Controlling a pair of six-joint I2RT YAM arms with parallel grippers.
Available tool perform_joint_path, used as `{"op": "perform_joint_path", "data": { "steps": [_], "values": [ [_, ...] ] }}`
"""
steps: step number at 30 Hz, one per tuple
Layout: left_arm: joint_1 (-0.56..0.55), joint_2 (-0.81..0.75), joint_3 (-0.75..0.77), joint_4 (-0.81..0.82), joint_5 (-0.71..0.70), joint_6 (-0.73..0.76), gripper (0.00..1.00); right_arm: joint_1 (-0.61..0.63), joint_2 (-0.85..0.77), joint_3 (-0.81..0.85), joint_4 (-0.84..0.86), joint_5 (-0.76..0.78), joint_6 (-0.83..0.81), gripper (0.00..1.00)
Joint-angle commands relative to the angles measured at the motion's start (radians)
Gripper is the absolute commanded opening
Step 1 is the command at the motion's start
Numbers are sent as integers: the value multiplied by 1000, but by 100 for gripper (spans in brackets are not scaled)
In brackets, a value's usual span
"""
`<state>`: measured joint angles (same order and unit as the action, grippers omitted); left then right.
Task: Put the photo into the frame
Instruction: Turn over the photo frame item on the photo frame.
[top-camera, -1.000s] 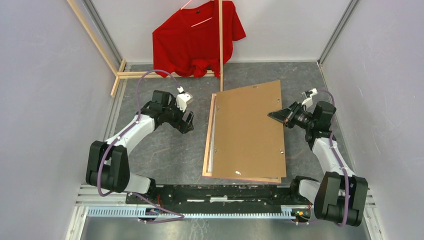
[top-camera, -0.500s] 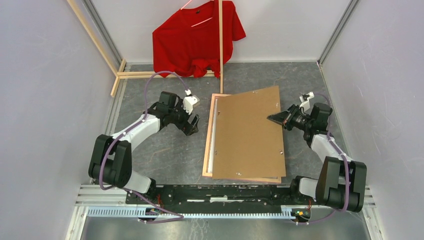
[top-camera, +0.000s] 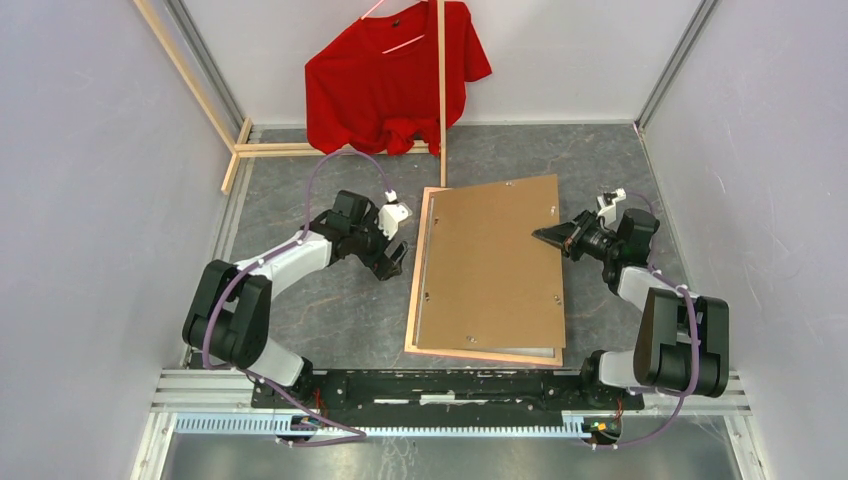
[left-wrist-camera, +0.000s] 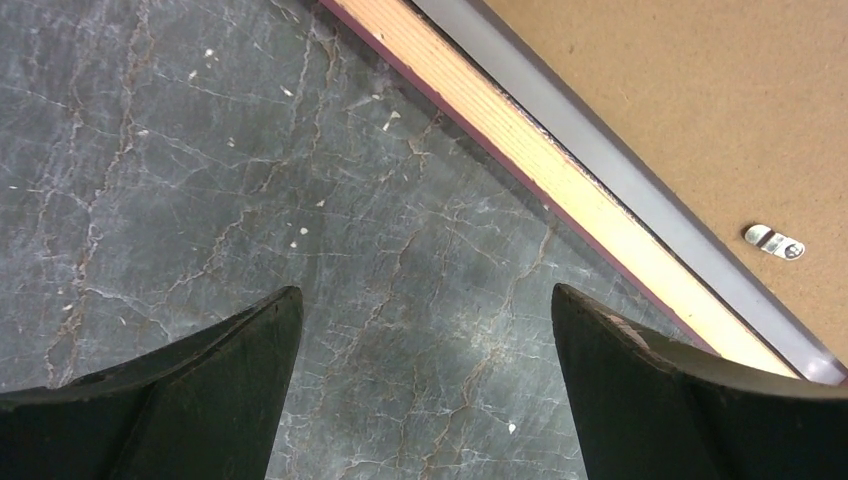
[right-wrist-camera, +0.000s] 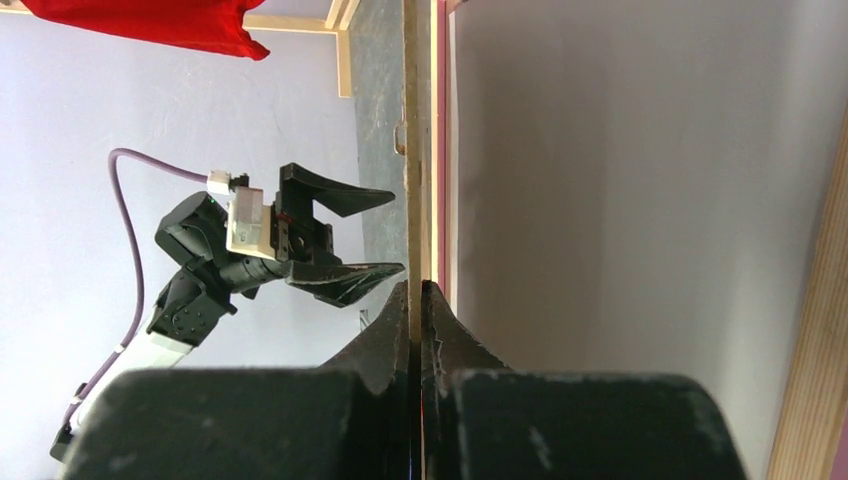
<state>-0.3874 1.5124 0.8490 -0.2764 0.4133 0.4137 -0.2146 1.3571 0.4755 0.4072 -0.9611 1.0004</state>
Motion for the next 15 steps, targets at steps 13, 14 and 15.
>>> {"op": "perform_joint_path", "data": {
  "steps": [13,14,15],
  "values": [
    [-53,-1,-32,43,-60,76,99,-5,73,8,177,-44,80,0],
    [-55,0,-31,43,-63,76,99,-4,81,9,181,-44,80,0],
    [-57,1,-29,43,-62,74,99,-4,84,11,184,-45,79,0]
  ]
}}
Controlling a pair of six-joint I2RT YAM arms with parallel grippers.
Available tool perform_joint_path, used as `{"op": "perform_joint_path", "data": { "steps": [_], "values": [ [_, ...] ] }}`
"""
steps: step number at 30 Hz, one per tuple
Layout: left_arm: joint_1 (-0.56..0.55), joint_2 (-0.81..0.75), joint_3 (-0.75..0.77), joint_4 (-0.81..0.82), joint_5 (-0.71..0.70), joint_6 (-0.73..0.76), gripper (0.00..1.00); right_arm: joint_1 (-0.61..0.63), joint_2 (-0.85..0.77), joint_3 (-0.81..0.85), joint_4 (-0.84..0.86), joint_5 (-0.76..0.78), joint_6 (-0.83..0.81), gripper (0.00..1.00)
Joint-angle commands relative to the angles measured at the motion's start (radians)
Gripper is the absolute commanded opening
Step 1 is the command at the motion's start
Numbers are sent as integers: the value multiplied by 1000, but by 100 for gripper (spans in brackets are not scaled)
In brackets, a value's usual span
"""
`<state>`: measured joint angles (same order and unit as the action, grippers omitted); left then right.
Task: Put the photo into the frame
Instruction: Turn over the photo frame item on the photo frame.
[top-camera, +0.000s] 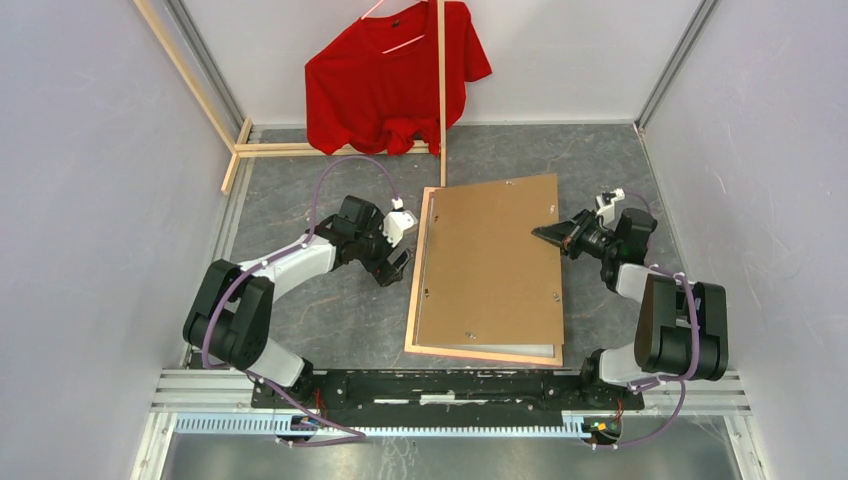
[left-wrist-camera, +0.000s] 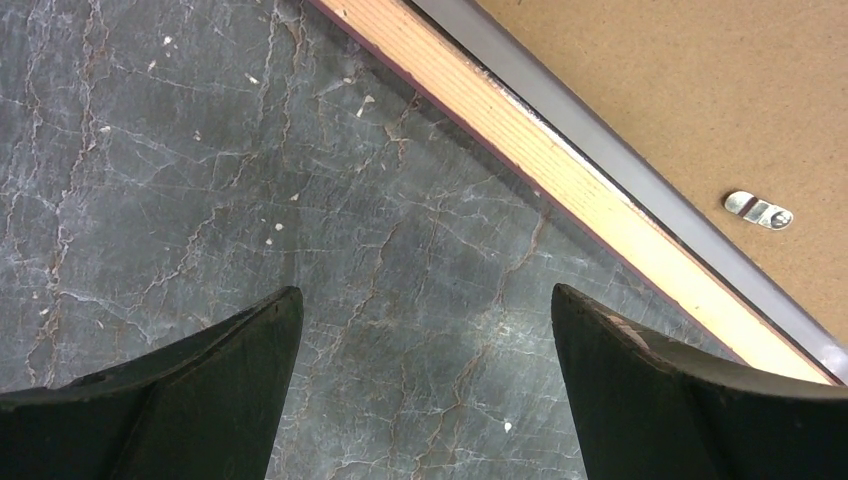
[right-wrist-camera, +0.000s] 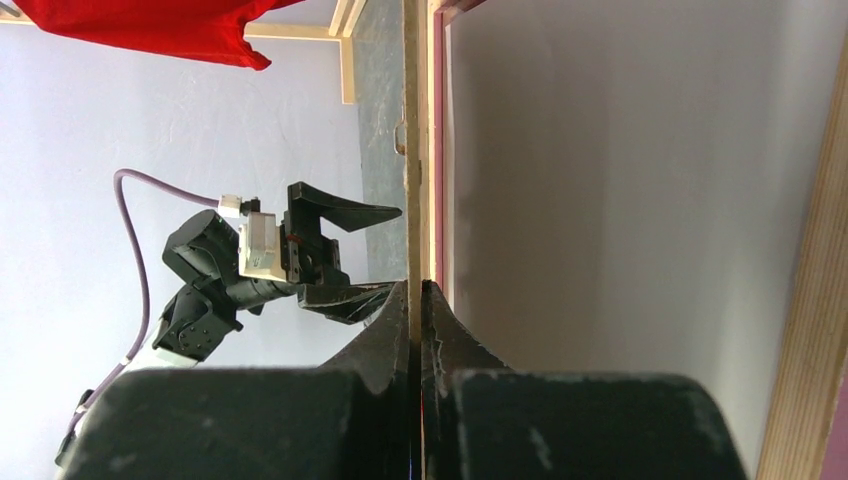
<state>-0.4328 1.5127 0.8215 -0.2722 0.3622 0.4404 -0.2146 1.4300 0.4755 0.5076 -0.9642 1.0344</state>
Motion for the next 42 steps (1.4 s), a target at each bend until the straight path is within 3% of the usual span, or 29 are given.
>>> {"op": "perform_joint_path", "data": {
  "steps": [1,42],
  "values": [
    [-12,3,0,38,-11,45,99,-2,16,13,85,-42,40,0],
    [-35,26,2,34,-38,47,99,50,139,98,109,14,-54,0]
  ]
}}
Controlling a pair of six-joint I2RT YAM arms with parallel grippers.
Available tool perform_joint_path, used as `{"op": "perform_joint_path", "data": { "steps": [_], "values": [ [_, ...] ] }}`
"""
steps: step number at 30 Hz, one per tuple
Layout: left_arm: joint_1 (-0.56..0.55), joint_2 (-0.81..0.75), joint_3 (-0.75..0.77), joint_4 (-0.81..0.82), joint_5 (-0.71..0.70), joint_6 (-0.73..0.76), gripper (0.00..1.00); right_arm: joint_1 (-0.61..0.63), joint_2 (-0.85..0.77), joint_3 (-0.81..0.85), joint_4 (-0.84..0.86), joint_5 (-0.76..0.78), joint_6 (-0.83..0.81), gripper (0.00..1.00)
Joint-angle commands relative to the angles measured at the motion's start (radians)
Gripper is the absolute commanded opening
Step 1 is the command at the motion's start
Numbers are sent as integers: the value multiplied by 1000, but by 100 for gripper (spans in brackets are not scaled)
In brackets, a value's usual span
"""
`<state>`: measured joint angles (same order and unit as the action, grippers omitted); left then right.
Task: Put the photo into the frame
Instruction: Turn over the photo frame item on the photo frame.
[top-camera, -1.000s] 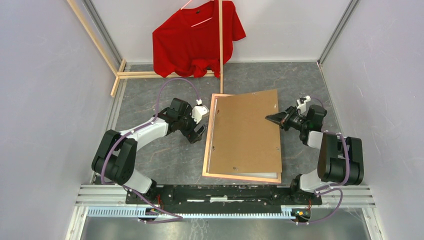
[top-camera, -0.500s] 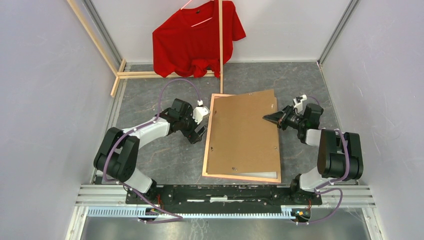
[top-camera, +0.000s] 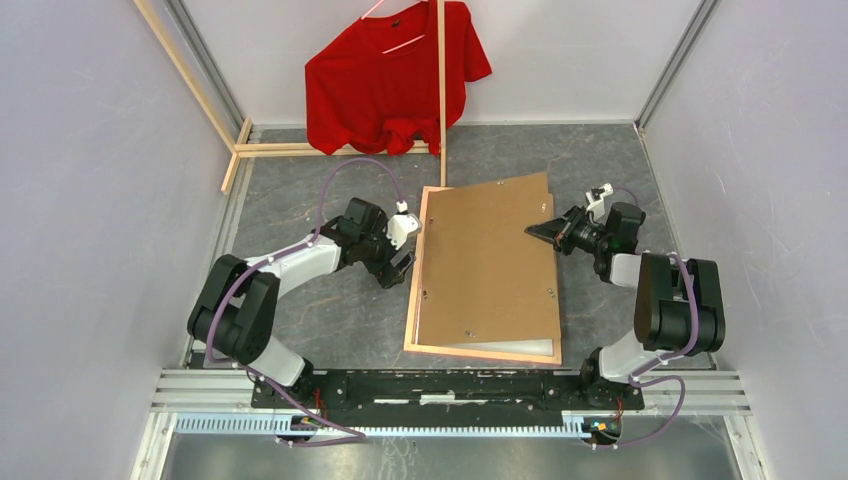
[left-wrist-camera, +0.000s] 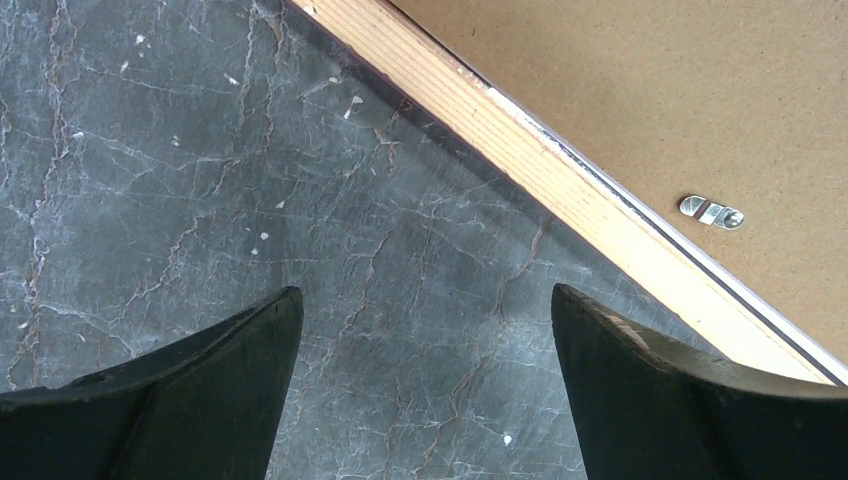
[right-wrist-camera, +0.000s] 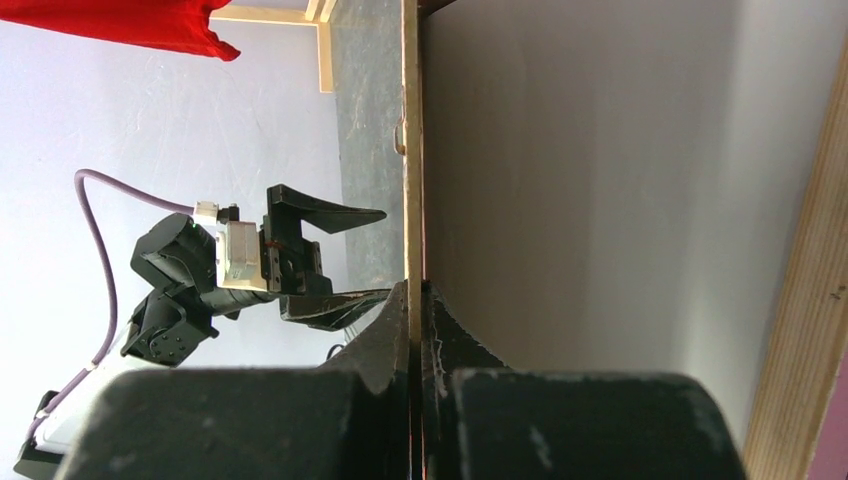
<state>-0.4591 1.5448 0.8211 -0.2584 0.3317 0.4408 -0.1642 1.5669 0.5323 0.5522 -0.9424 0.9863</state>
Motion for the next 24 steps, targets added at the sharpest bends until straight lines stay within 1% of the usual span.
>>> {"op": "perform_joint_path", "data": {
  "steps": [1,6,13,18,22,24],
  "values": [
    [-9,-4,3,20,-7,47,99,1,0,36,64,-6,-10,0],
    [-27,5,3,20,-15,52,99,3,-16,0,68,17,-15,0],
    [-41,10,-11,26,-31,70,99,8,-48,-66,119,48,15,0],
    [-44,11,-16,28,-27,72,100,12,-39,-119,229,59,81,0],
    [-51,10,-21,33,-27,70,100,37,-34,-114,215,71,57,0],
    [-55,10,-21,35,-25,69,100,55,-32,-82,133,84,-5,0]
  ]
}}
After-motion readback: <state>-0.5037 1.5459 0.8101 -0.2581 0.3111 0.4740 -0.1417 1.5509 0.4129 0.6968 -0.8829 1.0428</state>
